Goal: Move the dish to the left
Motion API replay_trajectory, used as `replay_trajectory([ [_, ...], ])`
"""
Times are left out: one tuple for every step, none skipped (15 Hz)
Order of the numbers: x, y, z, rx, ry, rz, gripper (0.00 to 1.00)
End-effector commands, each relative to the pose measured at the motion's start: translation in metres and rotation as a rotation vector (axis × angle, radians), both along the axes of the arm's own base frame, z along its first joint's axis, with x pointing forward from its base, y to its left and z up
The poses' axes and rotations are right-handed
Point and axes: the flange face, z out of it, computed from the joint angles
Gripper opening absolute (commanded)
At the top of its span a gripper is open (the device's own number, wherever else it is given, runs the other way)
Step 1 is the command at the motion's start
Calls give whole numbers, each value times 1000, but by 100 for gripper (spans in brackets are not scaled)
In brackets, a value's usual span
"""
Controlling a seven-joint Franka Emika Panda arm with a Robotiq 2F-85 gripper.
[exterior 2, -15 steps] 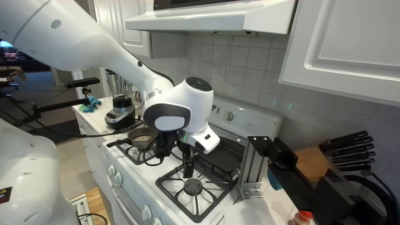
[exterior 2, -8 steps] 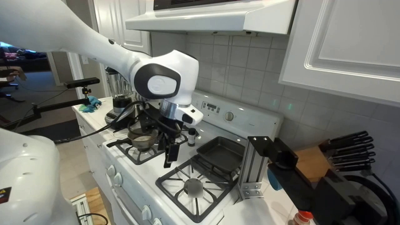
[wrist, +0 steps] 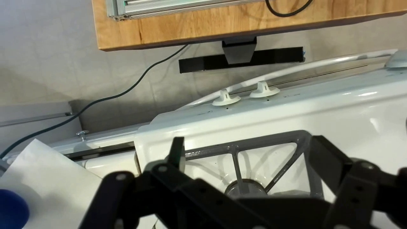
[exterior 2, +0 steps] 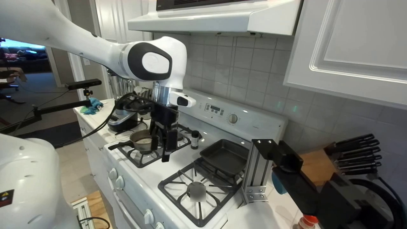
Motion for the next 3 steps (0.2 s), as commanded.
replay_trajectory([
  [0,0,0,-1,1,1,100],
  [0,0,0,-1,1,2,100],
  [0,0,0,-1,1,2,100],
])
